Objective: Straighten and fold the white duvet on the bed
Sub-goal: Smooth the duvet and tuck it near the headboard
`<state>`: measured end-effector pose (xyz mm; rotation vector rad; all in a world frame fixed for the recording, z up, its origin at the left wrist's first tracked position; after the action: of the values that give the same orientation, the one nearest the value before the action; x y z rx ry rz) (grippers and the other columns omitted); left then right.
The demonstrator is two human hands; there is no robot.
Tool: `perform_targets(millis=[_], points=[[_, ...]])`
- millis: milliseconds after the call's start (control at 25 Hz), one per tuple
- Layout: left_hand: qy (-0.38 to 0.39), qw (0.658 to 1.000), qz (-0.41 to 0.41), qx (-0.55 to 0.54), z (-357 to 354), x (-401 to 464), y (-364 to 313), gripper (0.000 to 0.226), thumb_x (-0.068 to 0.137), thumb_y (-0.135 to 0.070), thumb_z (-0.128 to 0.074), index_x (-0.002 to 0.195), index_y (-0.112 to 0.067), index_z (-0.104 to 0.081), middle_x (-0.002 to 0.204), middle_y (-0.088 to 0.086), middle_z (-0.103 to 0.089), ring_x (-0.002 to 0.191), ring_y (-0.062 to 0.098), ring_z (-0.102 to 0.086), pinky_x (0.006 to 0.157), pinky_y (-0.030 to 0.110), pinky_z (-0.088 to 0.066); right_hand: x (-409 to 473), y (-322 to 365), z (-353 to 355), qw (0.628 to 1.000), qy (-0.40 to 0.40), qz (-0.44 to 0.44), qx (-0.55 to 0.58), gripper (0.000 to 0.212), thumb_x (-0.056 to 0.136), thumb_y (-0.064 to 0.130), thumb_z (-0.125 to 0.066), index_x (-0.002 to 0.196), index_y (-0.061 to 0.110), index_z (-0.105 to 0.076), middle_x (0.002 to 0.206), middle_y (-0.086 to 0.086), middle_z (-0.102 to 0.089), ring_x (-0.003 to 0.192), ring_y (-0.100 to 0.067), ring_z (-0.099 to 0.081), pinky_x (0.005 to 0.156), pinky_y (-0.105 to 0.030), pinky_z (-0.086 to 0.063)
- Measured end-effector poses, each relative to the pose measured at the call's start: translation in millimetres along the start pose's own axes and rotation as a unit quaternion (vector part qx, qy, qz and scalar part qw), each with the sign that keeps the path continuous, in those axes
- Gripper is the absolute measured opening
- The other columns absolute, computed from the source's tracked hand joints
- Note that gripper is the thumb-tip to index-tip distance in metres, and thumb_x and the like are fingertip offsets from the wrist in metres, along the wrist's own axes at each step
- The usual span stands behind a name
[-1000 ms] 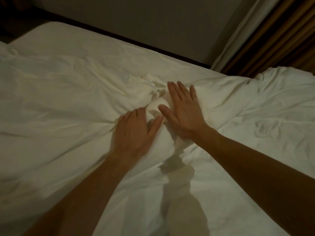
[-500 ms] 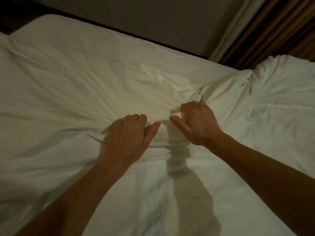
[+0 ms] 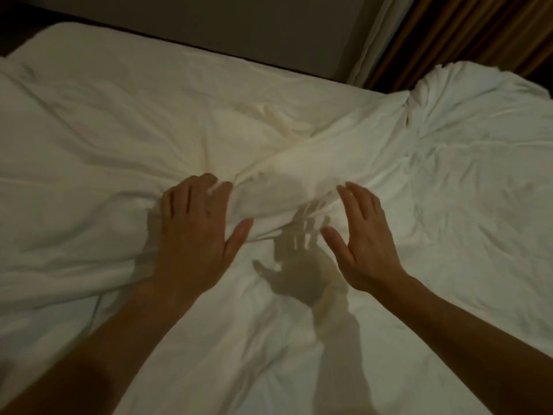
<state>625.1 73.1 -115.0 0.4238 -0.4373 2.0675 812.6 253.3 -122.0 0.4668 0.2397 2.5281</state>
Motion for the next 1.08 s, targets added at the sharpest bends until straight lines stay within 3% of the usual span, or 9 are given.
perform_targets(millis=[120, 240, 440, 560, 720, 880, 1000, 1080], points=[[-0.004, 0.999, -0.049, 0.005, -11.7, -38.5, -13.8, 0.06, 0.099, -0.048, -0.041, 0.142, -0.007, -0.049, 0.145, 0.026, -0.043, 0.13, 0.045, -0.041, 0.107, 0.056, -0.028, -18.1, 12.5, -21.8, 0.999, 0.024, 0.02, 0.024, 0.086, 0.101, 0.068, -0.019, 0.157, 0.004, -0.025, 0.163, -0.014, -0.027, 0.153, -0.027, -0.02, 0.121, -0.054, -0.024], [0.062, 0.997, -0.04, 0.02, -39.3, -53.6, -9.4, 0.067, 0.1, -0.052, -0.038, 0.148, -0.006, -0.042, 0.153, 0.027, -0.033, 0.138, 0.045, -0.034, 0.115, 0.057, -0.024, -11.5, 21.4, -45.8, 0.998, 0.047, 0.021, 0.029, 0.086, 0.1, 0.069, -0.015, 0.159, 0.008, -0.016, 0.167, -0.01, -0.017, 0.155, -0.021, -0.01, 0.124, -0.051, -0.018], [0.155, 0.984, -0.024, 0.087, -91.6, 0.3, 31.7, 0.085, 0.096, -0.068, -0.013, 0.154, -0.007, -0.024, 0.153, 0.027, -0.03, 0.138, 0.047, -0.03, 0.117, 0.062, -0.013, 43.2, 15.2, -81.0, 0.996, 0.089, 0.024, 0.019, 0.091, 0.096, 0.074, -0.008, 0.161, 0.01, -0.007, 0.169, -0.007, -0.001, 0.156, -0.017, 0.005, 0.126, -0.049, -0.005], [0.152, 0.985, -0.018, 0.078, -105.2, 47.1, 62.2, 0.088, 0.094, -0.071, -0.007, 0.155, -0.01, -0.021, 0.153, 0.028, -0.028, 0.139, 0.047, -0.029, 0.117, 0.062, -0.011, 95.7, 14.1, -94.9, 0.993, 0.094, 0.065, 0.009, 0.092, 0.096, 0.072, -0.009, 0.161, 0.008, -0.004, 0.169, -0.009, 0.002, 0.156, -0.02, 0.008, 0.126, -0.051, -0.001], [0.149, 0.988, 0.009, 0.04, -128.3, 103.2, 108.4, 0.092, 0.09, -0.075, -0.003, 0.156, -0.014, -0.019, 0.156, 0.03, -0.023, 0.144, 0.042, -0.023, 0.119, 0.06, -0.007, 180.6, 19.7, -119.7, 0.989, 0.112, 0.1, -0.008, 0.093, 0.095, 0.072, -0.009, 0.161, 0.007, -0.006, 0.169, -0.01, 0.001, 0.156, -0.022, 0.007, 0.125, -0.051, 0.002], [0.202, 0.972, 0.091, -0.075, -158.6, 153.5, 152.1, 0.096, 0.081, -0.075, -0.001, 0.157, -0.018, -0.016, 0.161, 0.021, -0.018, 0.149, 0.031, -0.015, 0.12, 0.055, -0.003, 271.6, 29.7, -153.4, 0.981, 0.178, 0.073, 0.034, 0.095, 0.089, 0.074, -0.004, 0.16, 0.012, -0.018, 0.168, -0.007, -0.013, 0.155, -0.018, -0.006, 0.125, -0.048, 0.0], [0.187, 0.97, 0.132, -0.081, -155.2, 166.8, 147.7, 0.096, 0.082, -0.075, 0.001, 0.157, -0.018, -0.017, 0.16, 0.02, -0.02, 0.149, 0.031, -0.016, 0.12, 0.057, -0.005, 306.2, 37.3, -178.2, 0.977, 0.204, 0.06, 0.035, 0.114, 0.078, 0.085, 0.011, 0.159, 0.014, -0.026, 0.167, -0.005, -0.021, 0.154, -0.018, -0.014, 0.124, -0.05, -0.004], [0.147, 0.982, 0.111, -0.047, -138.8, 150.3, 118.2, 0.091, 0.089, -0.072, 0.002, 0.155, -0.015, -0.023, 0.158, 0.021, -0.026, 0.147, 0.035, -0.023, 0.118, 0.061, -0.012, 307.1, 36.9, -192.6, 0.975, 0.208, 0.073, 0.016, 0.126, 0.07, 0.089, 0.022, 0.158, 0.013, -0.026, 0.166, -0.007, -0.021, 0.154, -0.021, -0.014, 0.124, -0.05, -0.003]])
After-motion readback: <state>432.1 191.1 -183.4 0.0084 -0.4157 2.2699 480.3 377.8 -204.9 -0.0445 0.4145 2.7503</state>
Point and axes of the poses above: each hand's wrist, its own x-axis towards the middle knuckle, its own z-axis out of the back of the hand, y = z × x, the point moved 3 cm from there along x, towards the middle knuckle
